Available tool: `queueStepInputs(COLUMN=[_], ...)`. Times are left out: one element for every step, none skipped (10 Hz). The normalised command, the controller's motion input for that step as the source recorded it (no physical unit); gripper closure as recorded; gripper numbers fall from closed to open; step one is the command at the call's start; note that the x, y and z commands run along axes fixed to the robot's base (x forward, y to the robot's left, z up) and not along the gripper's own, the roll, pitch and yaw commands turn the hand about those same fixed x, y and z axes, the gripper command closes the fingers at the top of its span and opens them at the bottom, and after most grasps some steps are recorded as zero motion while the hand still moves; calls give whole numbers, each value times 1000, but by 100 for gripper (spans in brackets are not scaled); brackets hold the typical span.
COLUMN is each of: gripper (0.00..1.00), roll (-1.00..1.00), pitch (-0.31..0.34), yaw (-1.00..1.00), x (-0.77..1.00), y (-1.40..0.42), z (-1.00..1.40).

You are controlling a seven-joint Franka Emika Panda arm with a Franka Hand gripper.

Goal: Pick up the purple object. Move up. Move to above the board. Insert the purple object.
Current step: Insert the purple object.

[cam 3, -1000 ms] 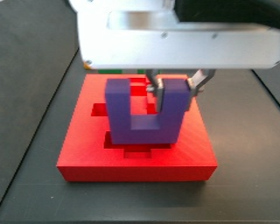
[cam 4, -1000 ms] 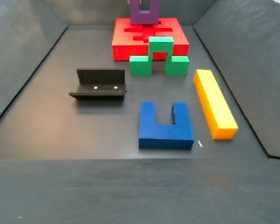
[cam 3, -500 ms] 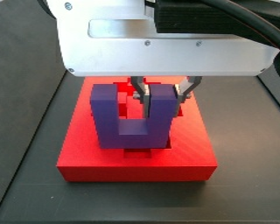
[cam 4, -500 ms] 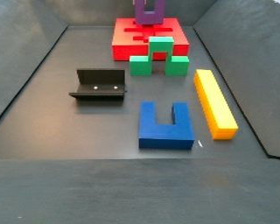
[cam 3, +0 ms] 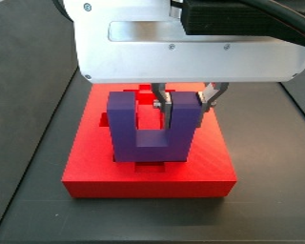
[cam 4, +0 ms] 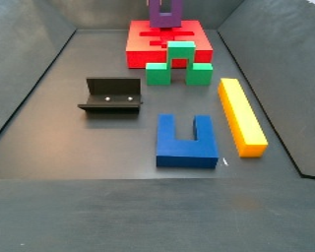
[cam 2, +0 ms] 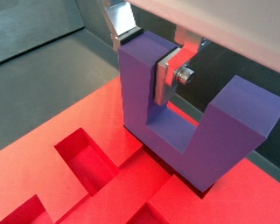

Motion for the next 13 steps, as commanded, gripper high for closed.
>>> queueStepInputs(gripper=[100,100,100,100,100,100,100,100,100,100,100,100,100], roll=[-83,-100,-67,-159,-213,-170,-103,-47,0,46,121,196,0], pitch=[-40,-44,-14,-11,-29,-30,-51,-63,-81,-60,-20,0,0], yaw=[-6,-57,-191,-289,-14,0,0,0,0,0,0,0,0], x=[6,0,-20,-74,0,174,166,194,83,20,0,0,0], y=[0,0,26,89,0,-54,-17,-6,-6,0,0,0,0], z=[-400,-414,-349,-211,-137,-211,-420,-677,-894,-934,-849,-483,0])
